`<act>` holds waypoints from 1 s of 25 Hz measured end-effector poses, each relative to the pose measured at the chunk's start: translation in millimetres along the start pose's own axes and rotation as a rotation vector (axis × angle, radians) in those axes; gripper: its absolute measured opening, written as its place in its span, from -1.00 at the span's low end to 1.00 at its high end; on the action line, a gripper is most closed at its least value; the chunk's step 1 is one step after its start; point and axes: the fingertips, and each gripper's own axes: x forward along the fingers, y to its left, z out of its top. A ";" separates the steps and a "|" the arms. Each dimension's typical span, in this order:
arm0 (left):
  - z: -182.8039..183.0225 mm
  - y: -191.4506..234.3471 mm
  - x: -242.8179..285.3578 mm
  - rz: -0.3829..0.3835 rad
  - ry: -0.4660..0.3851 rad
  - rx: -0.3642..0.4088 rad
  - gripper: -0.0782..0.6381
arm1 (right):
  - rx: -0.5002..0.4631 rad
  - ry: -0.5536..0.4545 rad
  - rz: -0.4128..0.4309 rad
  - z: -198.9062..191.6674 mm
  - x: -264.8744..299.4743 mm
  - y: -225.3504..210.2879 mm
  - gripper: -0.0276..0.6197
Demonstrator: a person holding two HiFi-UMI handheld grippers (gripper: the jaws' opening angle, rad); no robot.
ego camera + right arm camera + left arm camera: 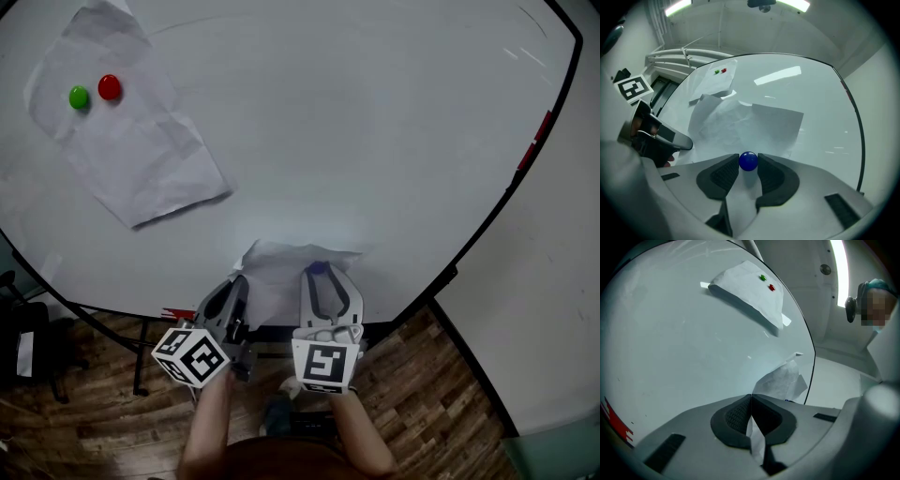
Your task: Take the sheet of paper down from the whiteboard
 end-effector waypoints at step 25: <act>17.8 29.0 -28.3 0.095 -0.051 -0.041 -0.71 | 0.003 0.031 -0.019 -10.9 -11.5 -12.5 -0.49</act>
